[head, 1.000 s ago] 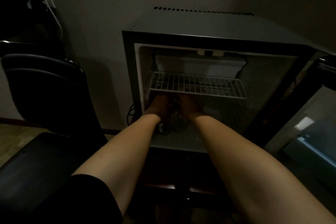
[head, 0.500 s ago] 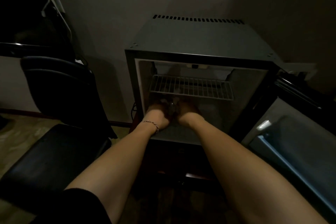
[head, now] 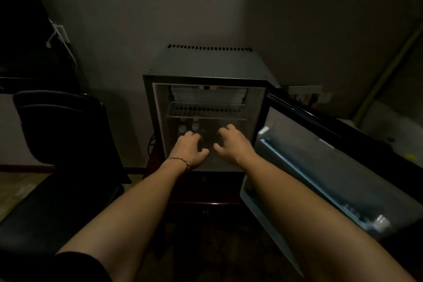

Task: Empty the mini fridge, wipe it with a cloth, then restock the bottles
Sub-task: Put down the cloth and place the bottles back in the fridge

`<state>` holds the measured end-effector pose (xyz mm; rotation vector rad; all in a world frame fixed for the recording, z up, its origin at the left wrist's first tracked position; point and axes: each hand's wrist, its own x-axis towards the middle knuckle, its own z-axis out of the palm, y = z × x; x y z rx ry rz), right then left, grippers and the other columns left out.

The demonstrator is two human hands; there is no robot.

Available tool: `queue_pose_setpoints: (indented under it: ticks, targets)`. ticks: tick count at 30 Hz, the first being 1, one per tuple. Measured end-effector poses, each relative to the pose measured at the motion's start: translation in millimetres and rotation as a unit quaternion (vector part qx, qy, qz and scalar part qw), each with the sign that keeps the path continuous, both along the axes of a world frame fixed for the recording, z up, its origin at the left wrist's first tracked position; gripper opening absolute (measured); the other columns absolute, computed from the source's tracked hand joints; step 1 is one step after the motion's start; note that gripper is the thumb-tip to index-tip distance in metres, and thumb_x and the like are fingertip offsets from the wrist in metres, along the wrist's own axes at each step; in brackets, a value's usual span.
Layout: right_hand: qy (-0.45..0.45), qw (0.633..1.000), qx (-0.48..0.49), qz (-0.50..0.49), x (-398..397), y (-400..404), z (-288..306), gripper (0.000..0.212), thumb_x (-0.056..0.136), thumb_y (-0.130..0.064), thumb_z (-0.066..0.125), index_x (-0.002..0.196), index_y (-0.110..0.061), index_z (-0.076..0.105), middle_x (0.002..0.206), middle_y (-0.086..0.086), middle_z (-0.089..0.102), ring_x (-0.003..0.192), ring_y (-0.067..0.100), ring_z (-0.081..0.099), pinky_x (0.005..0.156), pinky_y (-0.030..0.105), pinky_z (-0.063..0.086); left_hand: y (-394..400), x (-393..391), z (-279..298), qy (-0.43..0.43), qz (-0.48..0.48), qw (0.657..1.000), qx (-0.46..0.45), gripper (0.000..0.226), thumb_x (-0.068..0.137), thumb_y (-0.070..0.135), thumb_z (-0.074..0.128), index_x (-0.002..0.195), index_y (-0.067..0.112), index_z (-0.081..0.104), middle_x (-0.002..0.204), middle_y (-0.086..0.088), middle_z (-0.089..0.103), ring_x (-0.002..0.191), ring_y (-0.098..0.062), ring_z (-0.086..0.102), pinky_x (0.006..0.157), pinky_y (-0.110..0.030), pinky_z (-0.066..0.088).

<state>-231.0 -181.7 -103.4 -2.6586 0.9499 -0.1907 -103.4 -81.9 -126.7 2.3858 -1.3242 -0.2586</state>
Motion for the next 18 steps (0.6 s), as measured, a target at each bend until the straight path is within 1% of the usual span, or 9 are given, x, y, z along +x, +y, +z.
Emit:
queue_pose_setpoints:
  ticks: [2, 6, 9, 13, 16, 18]
  targets:
    - [-0.012, 0.999, -0.042, -0.019, -33, 20, 16, 0.038, 0.092, -0.041, 0.06, 0.121, -0.016, 0.056, 0.123, 0.007, 0.046, 0.115, 0.027, 0.05, 0.091, 0.046, 0.051, 18, -27, 7, -0.009, -0.004, 1.0, -0.012, 0.041, 0.085, 0.044, 0.063, 0.116, 0.018, 0.06, 0.117, -0.004, 0.053, 0.109, -0.022, 0.052, 0.096, -0.037, 0.047]
    - [0.004, 0.993, -0.111, -0.028, -101, 59, 47, 0.039, 0.094, -0.042, 0.058, 0.121, -0.014, 0.055, 0.125, 0.009, 0.047, 0.12, 0.029, 0.044, 0.093, 0.043, 0.047, 56, -82, 16, -0.009, -0.039, 0.999, -0.002, 0.047, 0.084, 0.047, 0.064, 0.12, 0.018, 0.058, 0.12, -0.004, 0.052, 0.113, -0.022, 0.051, 0.098, -0.038, 0.046]
    - [-0.002, 0.983, -0.177, -0.041, -149, 76, 67, 0.043, 0.092, -0.045, 0.058, 0.122, -0.014, 0.057, 0.128, 0.009, 0.048, 0.121, 0.03, 0.041, 0.095, 0.042, 0.044, 75, -122, 24, -0.009, -0.058, 0.998, -0.012, 0.046, 0.083, 0.048, 0.064, 0.119, 0.019, 0.059, 0.121, -0.003, 0.053, 0.113, -0.021, 0.052, 0.098, -0.038, 0.047]
    - [0.001, 0.963, -0.256, -0.088, -207, 83, 88, 0.046, 0.09, -0.048, 0.058, 0.124, -0.017, 0.057, 0.139, 0.009, 0.042, 0.13, 0.03, 0.033, 0.101, 0.042, 0.033, 88, -166, 41, -0.012, -0.093, 0.995, -0.036, 0.045, 0.083, 0.048, 0.063, 0.117, 0.019, 0.06, 0.118, -0.003, 0.053, 0.111, -0.022, 0.051, 0.096, -0.039, 0.048]
    - [-0.003, 0.949, -0.281, -0.142, -244, 75, 96, 0.056, 0.087, -0.054, 0.057, 0.13, -0.018, 0.053, 0.147, 0.01, 0.038, 0.135, 0.033, 0.03, 0.104, 0.045, 0.032, 89, -191, 53, -0.021, -0.097, 0.994, -0.047, 0.048, 0.083, 0.05, 0.063, 0.118, 0.018, 0.059, 0.118, -0.003, 0.053, 0.111, -0.022, 0.051, 0.097, -0.038, 0.047]
    - [0.0, 0.948, -0.268, -0.174, -265, 71, 101, 0.06, 0.086, -0.058, 0.055, 0.132, -0.02, 0.049, 0.148, 0.01, 0.037, 0.135, 0.034, 0.031, 0.105, 0.047, 0.033, 91, -206, 56, -0.02, -0.089, 0.995, -0.052, 0.048, 0.083, 0.05, 0.063, 0.118, 0.017, 0.059, 0.117, -0.005, 0.053, 0.11, -0.023, 0.052, 0.097, -0.038, 0.047]
